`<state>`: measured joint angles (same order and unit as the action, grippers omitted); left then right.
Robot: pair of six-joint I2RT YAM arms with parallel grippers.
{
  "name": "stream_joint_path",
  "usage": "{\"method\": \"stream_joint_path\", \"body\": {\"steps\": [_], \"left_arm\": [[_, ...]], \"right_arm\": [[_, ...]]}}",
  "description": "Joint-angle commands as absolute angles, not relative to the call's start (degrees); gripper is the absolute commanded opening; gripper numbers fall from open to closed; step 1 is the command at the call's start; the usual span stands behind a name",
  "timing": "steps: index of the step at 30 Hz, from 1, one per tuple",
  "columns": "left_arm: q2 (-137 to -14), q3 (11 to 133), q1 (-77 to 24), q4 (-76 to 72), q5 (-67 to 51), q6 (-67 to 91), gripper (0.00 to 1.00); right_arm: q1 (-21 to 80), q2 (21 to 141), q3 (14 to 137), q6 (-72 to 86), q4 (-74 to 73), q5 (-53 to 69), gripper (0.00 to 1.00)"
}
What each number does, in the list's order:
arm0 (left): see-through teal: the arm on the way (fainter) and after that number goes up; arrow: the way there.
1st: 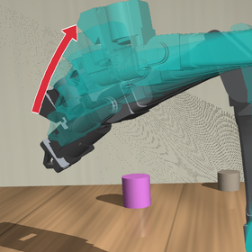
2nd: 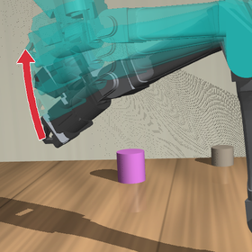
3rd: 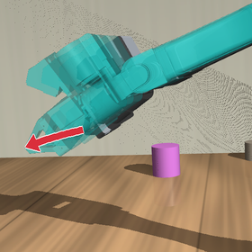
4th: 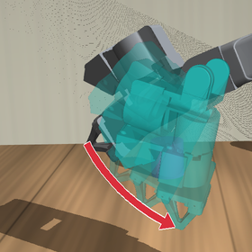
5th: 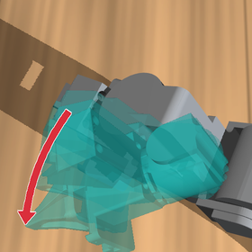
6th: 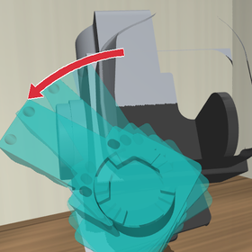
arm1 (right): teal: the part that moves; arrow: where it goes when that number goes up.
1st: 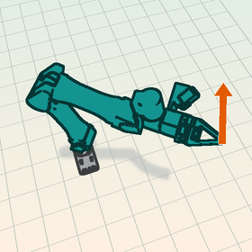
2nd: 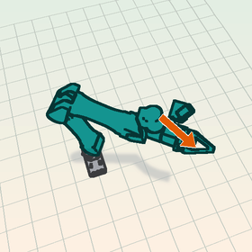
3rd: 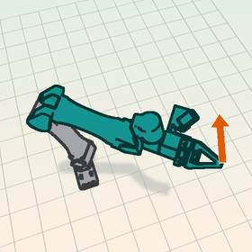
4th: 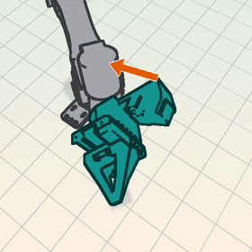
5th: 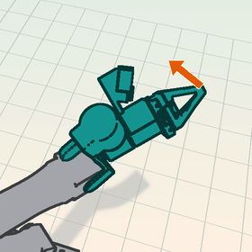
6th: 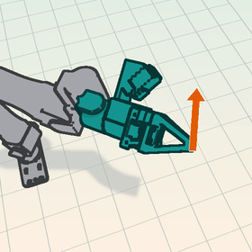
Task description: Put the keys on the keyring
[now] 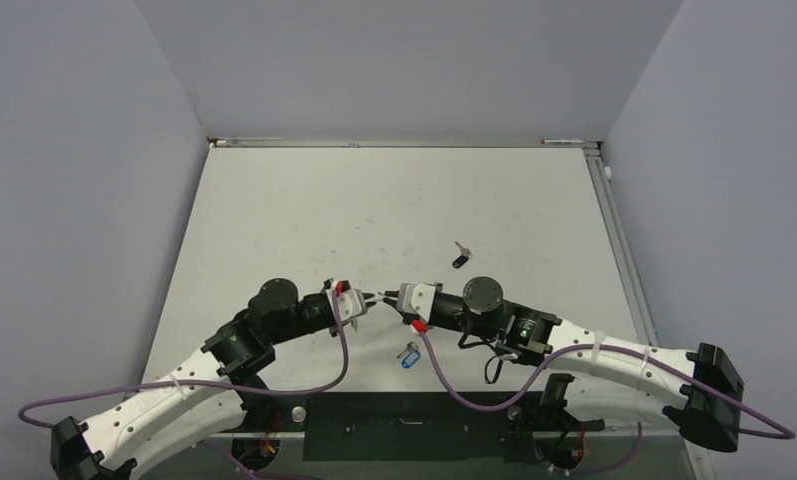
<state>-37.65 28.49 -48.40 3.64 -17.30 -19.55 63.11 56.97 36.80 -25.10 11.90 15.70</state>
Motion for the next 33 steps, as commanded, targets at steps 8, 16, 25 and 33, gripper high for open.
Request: {"method": "stream_joint_path", "body": {"steps": [8, 16, 25, 33], "left_arm": [[-38.12, 31.62, -46.14, 3.60, 0.65, -13.84, 0.00], [-39.95, 33.14, -45.61, 3.73, 8.80, -11.19, 0.00], [-41.88, 35.21, -45.62, 5.56, 19.16, -8.52, 0.00], [-42.62, 35.61, -45.53, 5.35, 17.74, -6.51, 0.00]], "right_arm": [[65.93, 61.09, 42.62, -16.58, 24.09, -3.03, 0.05], [66.05, 64.08, 48.59, -8.35, 22.53, -10.78, 0.05], [65.36, 67.89, 56.96, -0.18, 16.85, -18.52, 0.05], [64.46, 72.00, 59.50, 4.82, 16.38, -17.51, 0.05]]}}
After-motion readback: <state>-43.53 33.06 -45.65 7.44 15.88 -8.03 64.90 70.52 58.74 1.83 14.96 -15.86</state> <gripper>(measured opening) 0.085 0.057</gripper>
